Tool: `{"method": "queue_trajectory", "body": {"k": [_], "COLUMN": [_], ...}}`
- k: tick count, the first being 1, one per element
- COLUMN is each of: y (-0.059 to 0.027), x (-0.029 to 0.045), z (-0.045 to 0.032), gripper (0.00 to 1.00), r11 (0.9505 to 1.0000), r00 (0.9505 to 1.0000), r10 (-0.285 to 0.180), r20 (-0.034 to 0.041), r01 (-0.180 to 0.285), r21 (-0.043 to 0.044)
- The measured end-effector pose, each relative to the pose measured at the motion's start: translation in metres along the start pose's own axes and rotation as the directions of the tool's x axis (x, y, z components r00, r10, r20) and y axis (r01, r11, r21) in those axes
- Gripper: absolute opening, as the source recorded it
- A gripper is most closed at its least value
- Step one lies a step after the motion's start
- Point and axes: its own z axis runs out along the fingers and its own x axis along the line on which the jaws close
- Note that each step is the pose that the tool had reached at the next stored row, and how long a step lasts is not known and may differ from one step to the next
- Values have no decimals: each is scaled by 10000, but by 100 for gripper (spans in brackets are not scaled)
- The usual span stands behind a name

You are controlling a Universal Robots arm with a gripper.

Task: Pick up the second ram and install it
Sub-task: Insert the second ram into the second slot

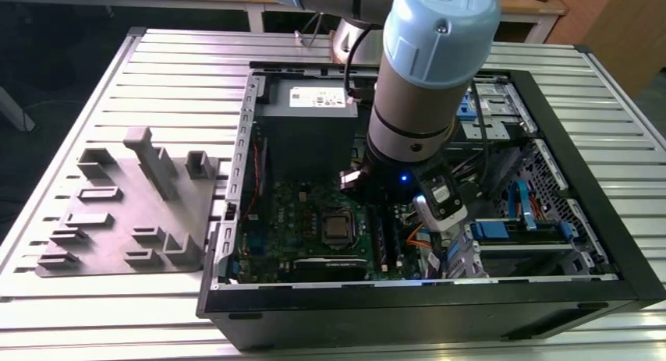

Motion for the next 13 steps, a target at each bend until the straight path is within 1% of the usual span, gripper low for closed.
{"method": "queue_trajectory", "body": {"k": [3,13], "y": [-2,-2], "x": [1,1], "z": [18,21], "gripper": [8,8], "r11": [10000,10000], "r00": [10000,10000], "r10": [0,0], "r20": [-2,-1], "r01": [0,0], "r21": [6,2]}}
